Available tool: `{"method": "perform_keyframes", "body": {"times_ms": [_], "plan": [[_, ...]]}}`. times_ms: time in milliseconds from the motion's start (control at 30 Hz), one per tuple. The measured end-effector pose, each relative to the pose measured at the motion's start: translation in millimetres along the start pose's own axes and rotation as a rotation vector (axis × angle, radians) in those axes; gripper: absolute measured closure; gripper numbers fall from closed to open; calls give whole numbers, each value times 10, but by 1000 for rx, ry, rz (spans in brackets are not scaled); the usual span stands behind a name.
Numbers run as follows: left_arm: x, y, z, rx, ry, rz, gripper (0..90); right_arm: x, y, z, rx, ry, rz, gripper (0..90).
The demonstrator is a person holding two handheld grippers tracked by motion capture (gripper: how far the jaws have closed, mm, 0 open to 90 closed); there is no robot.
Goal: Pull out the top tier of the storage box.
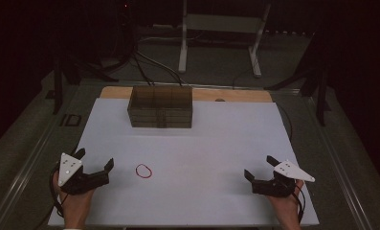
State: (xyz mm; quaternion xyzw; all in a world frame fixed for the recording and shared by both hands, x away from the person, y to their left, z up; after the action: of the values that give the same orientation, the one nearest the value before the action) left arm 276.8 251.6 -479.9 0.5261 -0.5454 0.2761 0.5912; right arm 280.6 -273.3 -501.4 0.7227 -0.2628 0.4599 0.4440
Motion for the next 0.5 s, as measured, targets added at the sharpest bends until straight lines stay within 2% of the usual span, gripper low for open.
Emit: {"method": "perform_keyframes", "body": {"times_ms": [167,333,500], "plan": [[-3,10,-6,15,-15,-2,12,12,10,6,-10,-4,13,4],[-19,-7,4,10,-32,-19,12,11,-2,10,-18,3,14,3],[-20,-21,29,13,-69,-31,12,20,1,27,-27,-3,23,4]]}}
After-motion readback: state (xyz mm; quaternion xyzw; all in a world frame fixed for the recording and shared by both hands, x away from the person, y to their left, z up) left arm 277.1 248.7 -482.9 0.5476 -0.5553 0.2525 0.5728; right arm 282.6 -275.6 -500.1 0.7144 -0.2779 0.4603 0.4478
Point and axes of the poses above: each handheld gripper's, and its own axes: y roughly backward along the jaws, x roughly out of its top, z roughly to its right, the point moved 5 cm from there along -y, roughly forward along the jaws, and after that the axes turned 9 degrees about -y, right-handed, at the moved point
